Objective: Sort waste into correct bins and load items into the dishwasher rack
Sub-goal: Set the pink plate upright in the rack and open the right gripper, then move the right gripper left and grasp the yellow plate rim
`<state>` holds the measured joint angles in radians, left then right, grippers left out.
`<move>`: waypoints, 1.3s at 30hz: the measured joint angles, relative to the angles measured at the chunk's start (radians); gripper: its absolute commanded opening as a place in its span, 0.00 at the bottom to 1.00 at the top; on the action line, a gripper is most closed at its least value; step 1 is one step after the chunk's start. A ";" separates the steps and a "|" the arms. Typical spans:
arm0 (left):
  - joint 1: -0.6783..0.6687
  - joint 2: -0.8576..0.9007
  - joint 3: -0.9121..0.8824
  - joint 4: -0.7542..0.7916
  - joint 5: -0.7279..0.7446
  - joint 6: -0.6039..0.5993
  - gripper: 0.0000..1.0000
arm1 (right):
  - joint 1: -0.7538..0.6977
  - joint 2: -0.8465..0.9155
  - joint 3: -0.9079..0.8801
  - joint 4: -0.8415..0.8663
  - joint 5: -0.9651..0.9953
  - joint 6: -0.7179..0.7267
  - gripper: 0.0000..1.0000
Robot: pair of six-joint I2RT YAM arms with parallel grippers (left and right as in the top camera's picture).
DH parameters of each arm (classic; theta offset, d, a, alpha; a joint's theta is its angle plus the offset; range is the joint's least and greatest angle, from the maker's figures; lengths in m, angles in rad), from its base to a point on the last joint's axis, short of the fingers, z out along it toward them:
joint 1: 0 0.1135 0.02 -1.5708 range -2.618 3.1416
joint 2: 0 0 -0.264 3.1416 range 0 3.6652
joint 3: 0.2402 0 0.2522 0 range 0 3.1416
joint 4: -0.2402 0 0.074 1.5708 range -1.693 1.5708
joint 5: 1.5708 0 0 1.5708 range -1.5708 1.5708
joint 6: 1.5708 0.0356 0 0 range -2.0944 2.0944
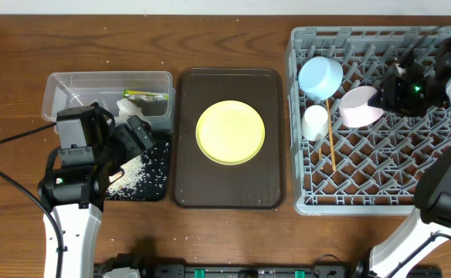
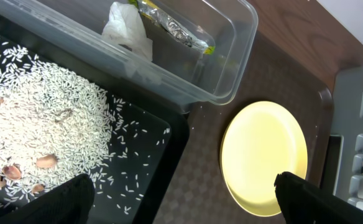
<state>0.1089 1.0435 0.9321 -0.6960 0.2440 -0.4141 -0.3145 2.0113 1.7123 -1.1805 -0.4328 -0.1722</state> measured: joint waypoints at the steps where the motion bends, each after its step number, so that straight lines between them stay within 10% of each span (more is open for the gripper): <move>1: 0.000 0.000 0.000 0.000 0.000 0.000 0.96 | 0.010 0.000 0.003 0.002 0.018 -0.001 0.47; 39: 0.000 0.000 0.000 0.000 0.000 0.000 0.96 | 0.339 0.011 0.269 -0.260 0.093 -0.064 0.51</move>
<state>0.1089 1.0435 0.9321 -0.6956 0.2440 -0.4141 0.0246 2.0224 1.9816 -1.4403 -0.3397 -0.2359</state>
